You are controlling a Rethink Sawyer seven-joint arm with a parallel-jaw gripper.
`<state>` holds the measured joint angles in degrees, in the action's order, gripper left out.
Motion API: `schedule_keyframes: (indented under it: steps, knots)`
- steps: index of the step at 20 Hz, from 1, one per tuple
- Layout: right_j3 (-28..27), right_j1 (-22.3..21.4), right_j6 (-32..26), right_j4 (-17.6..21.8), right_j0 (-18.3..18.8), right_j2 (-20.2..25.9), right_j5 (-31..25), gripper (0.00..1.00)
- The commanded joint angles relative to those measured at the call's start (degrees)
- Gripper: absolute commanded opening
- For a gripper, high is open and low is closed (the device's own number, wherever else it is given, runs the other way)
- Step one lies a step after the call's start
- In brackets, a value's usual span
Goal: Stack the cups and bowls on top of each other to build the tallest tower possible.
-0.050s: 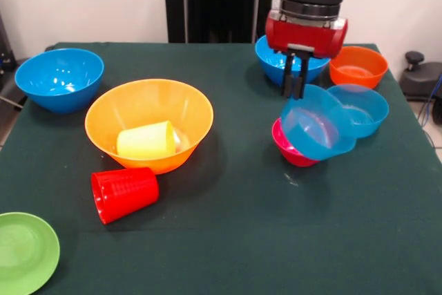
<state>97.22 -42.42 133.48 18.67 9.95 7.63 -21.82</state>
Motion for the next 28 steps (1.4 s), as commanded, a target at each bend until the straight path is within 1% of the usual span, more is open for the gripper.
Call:
schedule_keyframes:
  steps: [1,4,6,11,14,16,20,24,28]
  knots:
    - [6.89,-11.32,-14.24,-2.06,4.55,11.26,-12.74,0.0]
    - [8.01,-15.26,-16.57,-3.55,6.89,13.6,-16.99,0.0]
    - [8.78,-16.63,-17.6,-4.02,8.76,15.16,-18.12,0.0]
    - [10.2,-18.77,-20.06,-2.51,12.27,17.69,-20.04,0.0]
    - [11.08,-19.13,-19.8,-1.63,14.29,19.1,-19.69,0.0]
    - [11.8,-18.64,-19.65,-0.11,15.49,19.68,-18.16,0.0]
    - [12.95,-17.53,-21.46,3.05,18.97,20.98,-15.78,0.0]
    - [13.0,-16.2,-25.42,6.84,22.69,22.83,-14.63,0.0]
    - [13.24,-15.12,-26.32,10.05,24.87,24.58,-13.54,0.0]
